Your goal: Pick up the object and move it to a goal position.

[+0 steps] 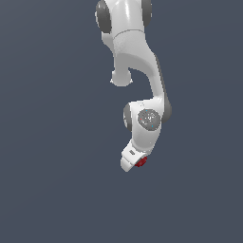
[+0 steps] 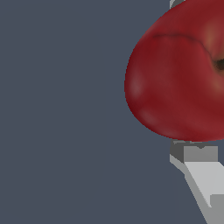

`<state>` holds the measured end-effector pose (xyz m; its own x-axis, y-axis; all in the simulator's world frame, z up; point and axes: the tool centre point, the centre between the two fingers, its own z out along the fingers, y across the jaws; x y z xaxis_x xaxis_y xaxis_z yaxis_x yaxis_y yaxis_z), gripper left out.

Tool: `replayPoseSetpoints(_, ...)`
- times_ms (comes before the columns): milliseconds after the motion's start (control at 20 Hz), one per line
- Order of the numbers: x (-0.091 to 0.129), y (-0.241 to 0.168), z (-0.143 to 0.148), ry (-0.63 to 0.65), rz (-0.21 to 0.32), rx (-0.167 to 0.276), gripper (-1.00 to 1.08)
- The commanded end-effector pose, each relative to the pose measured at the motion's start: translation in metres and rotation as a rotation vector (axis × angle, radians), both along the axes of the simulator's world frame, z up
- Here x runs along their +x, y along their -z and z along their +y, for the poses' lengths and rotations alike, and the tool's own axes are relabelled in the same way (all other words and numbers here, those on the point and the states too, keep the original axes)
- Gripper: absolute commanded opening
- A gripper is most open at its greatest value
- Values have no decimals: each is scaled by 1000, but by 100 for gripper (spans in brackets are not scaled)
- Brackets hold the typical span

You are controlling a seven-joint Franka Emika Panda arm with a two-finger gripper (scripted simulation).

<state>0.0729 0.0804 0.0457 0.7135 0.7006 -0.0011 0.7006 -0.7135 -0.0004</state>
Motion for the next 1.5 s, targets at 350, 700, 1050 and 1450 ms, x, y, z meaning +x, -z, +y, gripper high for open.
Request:
replayPoseSetpoints(350, -3, -4, -3, 0, 0, 0, -100)
replayPoseSetpoints(700, -15, -25, -17, 0, 0, -1, -100)
replayPoseSetpoints(1050, -39, -65, -44, 0, 0, -1, -100)
replayPoseSetpoints(1450, -62, -106, -70, 0, -1, -1, -100)
